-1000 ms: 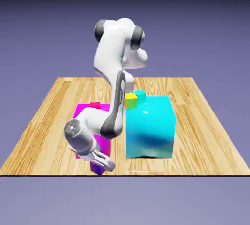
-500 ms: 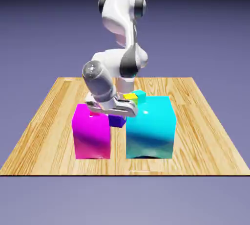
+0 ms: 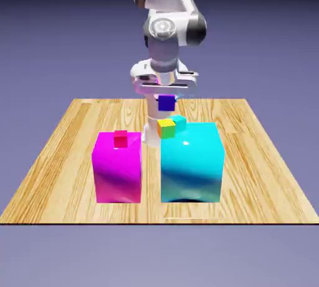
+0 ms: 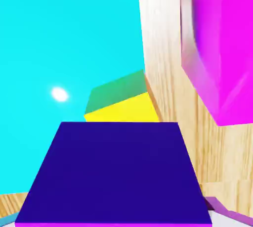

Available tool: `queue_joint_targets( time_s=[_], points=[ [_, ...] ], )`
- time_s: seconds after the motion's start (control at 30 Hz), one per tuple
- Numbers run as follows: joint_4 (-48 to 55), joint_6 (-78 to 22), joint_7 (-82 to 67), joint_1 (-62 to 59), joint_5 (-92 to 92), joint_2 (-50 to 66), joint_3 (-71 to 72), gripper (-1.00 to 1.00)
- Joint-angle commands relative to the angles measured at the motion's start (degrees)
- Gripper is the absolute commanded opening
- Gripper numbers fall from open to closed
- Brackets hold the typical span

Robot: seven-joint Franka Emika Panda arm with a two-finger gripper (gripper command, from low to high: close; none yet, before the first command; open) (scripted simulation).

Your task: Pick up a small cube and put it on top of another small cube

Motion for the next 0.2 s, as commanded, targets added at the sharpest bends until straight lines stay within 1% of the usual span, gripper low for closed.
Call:
queue_joint_targets(
  time_s=[0.0,0.07,0.1,0.13,0.17],
  points=[
    [-2.1,1.9,0.0,0.1,0.0,-0.2,0.1,-1.00],
    [-4.4,4.0,-0.1,0.1,0.1,-0.4,0.2,-1.00],
    [-4.4,4.0,-0.1,0.1,0.1,-0.4,0.2,1.00],
    [-4.4,4.0,-0.1,0.1,0.1,-0.4,0.2,1.00],
    [-2.4,2.2,-0.1,0.1,0.0,-0.2,0.1,1.00]
  ],
)
